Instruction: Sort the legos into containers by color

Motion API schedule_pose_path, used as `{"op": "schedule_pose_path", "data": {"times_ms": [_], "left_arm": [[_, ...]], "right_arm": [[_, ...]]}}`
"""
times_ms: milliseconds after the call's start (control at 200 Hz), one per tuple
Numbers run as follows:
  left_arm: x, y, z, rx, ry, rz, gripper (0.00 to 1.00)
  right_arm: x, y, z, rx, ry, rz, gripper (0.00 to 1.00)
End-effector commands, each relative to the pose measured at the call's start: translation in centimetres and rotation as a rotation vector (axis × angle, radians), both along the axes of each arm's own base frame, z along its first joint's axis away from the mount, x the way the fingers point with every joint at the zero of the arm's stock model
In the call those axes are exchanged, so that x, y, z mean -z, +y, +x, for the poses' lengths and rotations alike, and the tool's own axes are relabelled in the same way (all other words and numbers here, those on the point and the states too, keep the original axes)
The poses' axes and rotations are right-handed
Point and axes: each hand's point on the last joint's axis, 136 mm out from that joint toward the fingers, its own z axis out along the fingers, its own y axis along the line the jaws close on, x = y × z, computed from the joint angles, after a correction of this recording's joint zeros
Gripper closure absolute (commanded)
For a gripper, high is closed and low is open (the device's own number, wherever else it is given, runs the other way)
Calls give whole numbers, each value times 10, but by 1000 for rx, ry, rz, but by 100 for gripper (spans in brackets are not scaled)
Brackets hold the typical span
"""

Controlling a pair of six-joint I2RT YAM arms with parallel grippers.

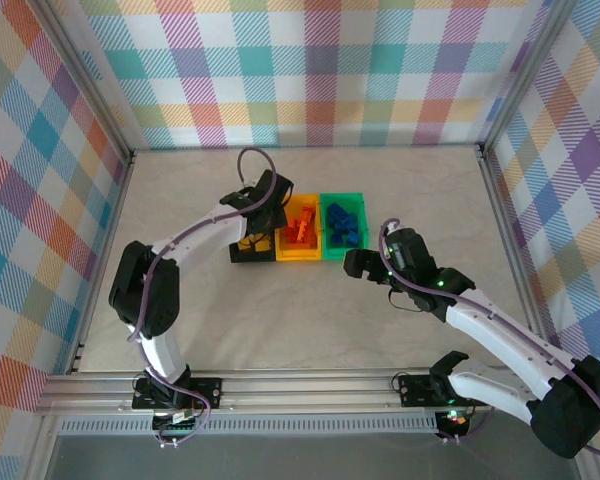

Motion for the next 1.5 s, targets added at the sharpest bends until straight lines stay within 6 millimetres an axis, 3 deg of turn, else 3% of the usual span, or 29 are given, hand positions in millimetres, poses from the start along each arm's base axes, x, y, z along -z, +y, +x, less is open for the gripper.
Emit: {"op": "schedule_pose_path", "data": {"times_ms": [0,40,180,270,355,400,510,635,770,875,1100,1170,1225,1365,1495], "left_arm": [[-4,18,23,-48,-25,39,66],[-1,21,27,-55,-12,48,66],[5,18,36,-34,17,54,36],[-8,14,37,-27,-14,21,21],[-29,12,34,-20,-59,-23,13],[-41,12,31,-16,-87,-42,1],[-70,18,18,-1,-169,-79,0],[-85,37,4,8,-271,-28,0],[-76,58,-1,62,-349,94,0],[-61,82,-8,105,-400,253,0],[4,161,-24,-23,-370,385,0],[25,176,-28,-23,-344,418,0],[35,180,-32,-2,-362,422,0],[30,186,-29,-6,-475,338,0],[45,183,-31,33,-518,274,0]], "right_arm": [[-4,-6,0,10,-18,-6,4],[-5,-6,0,10,-19,-6,4],[-10,-8,1,13,-29,-4,0],[-14,-8,3,12,-39,-2,0],[-16,-8,5,13,-46,-4,0],[-18,-9,7,18,-52,-6,0],[-23,-18,11,51,-74,-46,0],[-28,-35,20,115,-113,-126,0],[-32,-37,31,97,-178,-184,0],[-29,-54,36,172,-200,-252,0],[-19,-72,44,218,-221,-304,0],[-15,-78,46,228,-216,-320,0],[-12,-82,47,233,-218,-339,0],[-9,-93,54,251,-266,-382,0],[-11,-119,66,315,-350,-443,0]]}}
